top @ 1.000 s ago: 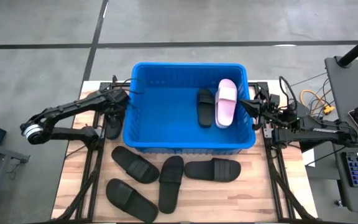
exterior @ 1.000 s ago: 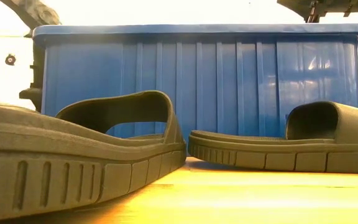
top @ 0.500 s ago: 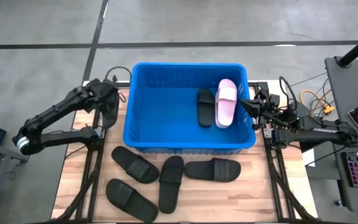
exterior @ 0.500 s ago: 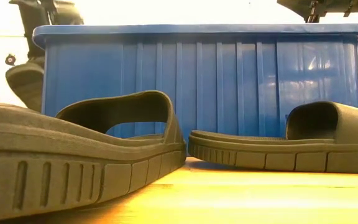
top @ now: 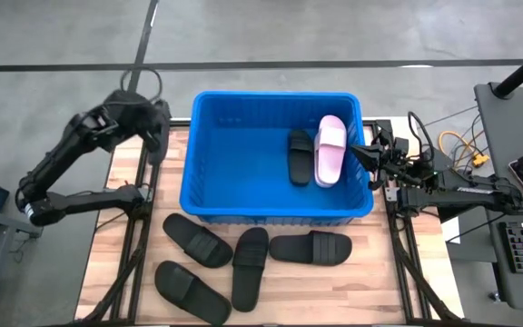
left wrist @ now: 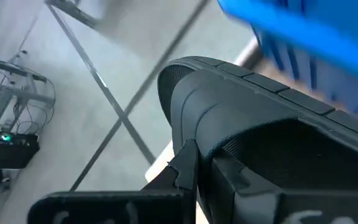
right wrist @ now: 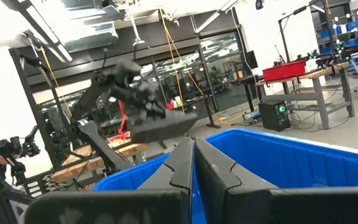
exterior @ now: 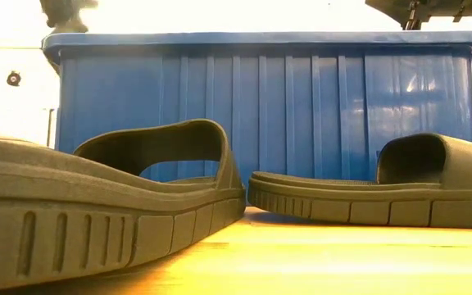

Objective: Pick and place slides into bin
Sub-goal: Put the black slide into the blue bin

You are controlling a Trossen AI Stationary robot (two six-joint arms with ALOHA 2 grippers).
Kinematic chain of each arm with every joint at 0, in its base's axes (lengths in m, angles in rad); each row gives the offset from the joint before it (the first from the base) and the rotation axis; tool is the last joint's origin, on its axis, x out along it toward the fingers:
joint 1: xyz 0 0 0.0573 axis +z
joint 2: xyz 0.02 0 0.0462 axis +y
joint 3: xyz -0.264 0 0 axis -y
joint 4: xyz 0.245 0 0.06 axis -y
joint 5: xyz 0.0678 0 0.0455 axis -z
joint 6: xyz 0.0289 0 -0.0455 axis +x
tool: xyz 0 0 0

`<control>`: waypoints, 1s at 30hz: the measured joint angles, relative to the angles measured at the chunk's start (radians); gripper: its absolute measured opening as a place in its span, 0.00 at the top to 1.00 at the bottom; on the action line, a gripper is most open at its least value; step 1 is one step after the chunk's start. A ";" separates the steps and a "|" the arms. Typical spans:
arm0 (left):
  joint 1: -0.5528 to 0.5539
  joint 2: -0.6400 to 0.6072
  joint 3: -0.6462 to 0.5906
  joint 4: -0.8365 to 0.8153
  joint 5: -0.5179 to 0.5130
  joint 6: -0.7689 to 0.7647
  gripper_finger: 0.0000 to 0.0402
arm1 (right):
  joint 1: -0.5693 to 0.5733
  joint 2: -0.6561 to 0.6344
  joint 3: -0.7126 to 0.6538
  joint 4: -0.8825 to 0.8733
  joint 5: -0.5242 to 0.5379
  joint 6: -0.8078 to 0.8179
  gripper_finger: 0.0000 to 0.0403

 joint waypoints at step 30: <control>-0.381 0.565 0.309 0.547 0.043 0.003 1.00 | 0.000 0.000 0.000 0.000 0.000 0.001 0.98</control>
